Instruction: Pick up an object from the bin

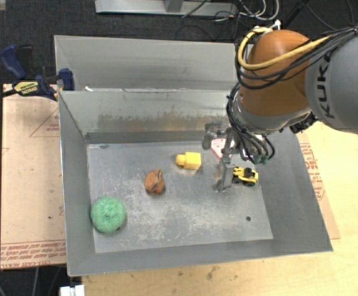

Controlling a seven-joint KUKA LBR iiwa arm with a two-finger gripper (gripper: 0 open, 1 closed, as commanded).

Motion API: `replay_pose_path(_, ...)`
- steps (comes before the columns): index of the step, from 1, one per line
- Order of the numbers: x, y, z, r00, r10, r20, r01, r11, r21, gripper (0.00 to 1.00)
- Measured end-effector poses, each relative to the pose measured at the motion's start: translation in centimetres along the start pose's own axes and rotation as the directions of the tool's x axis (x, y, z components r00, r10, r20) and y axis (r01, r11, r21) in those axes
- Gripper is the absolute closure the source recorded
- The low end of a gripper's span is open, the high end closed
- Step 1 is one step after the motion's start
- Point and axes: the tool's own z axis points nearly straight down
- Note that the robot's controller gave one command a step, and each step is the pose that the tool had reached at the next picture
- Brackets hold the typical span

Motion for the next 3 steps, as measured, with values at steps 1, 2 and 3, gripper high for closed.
replay_pose_path(1,-0.1,0.0,-0.5,1.000,0.001,0.008,-0.001,1.000,0.000,0.00)
replay_pose_path(2,-2.4,2.7,2.5,0.998,-0.064,0.017,0.064,0.998,0.002,0.00)
replay_pose_path(3,-3.6,4.6,6.5,1.000,-0.028,0.008,0.028,1.000,-0.001,0.00)
